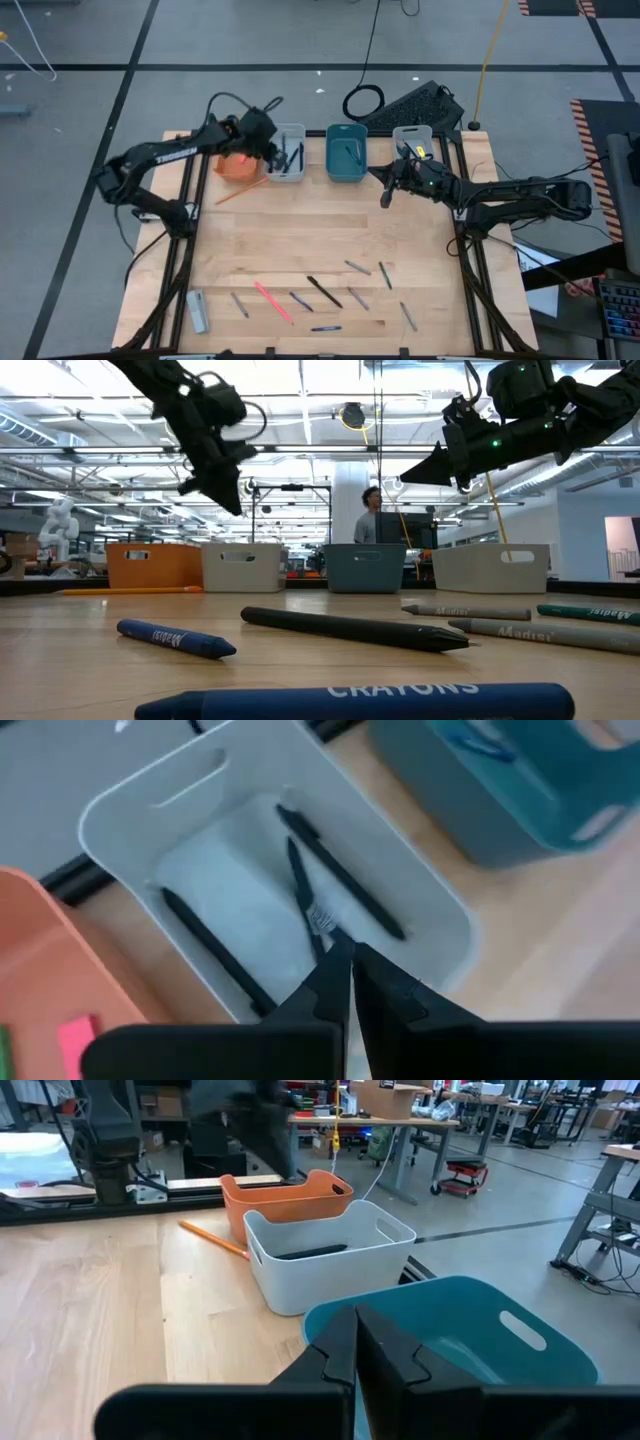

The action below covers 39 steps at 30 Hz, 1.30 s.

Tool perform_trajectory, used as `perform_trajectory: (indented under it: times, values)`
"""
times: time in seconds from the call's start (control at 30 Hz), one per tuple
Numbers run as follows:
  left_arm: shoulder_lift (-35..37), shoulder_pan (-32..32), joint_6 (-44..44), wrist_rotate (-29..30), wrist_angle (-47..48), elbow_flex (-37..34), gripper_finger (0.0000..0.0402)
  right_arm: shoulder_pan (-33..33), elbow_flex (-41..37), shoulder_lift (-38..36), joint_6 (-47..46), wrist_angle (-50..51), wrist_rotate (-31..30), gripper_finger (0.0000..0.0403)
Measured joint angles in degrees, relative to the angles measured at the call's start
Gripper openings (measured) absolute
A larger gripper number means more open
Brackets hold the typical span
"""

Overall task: Sort crayons/erasers/pens/pencils in bins
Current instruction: Put the black pen into the left gray bin, then put the orange pencil into the right gray bin

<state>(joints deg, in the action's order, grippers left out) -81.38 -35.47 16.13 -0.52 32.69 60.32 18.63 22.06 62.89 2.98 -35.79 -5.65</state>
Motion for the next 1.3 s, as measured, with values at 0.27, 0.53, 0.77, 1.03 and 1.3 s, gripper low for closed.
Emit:
perform_trajectory:
  times: [0.27,0.53,0.77,1.03,1.3]
  values:
    - [-10.47,-4.20,-2.32,-2.72,1.64,3.52,0.0006,0.01,0.00,0.00,0.73,0.28,0.85,0.0000]
    - [-12.77,-4.35,-5.27,-2.66,1.12,3.49,0.0005,0.02,0.00,0.00,0.94,0.28,1.49,0.0000]
    - [-8.58,-1.05,-11.90,0.46,2.42,3.49,0.0003,0.02,0.00,0.00,1.18,0.42,1.49,0.0000]
    - [-0.90,8.71,-18.47,6.48,8.11,3.46,0.0003,0.02,0.00,0.00,1.66,1.51,1.49,0.0000]
    - [3.22,19.51,-17.03,7.06,18.93,-0.81,0.0003,0.02,0.00,0.00,1.82,1.81,1.83,0.0000]
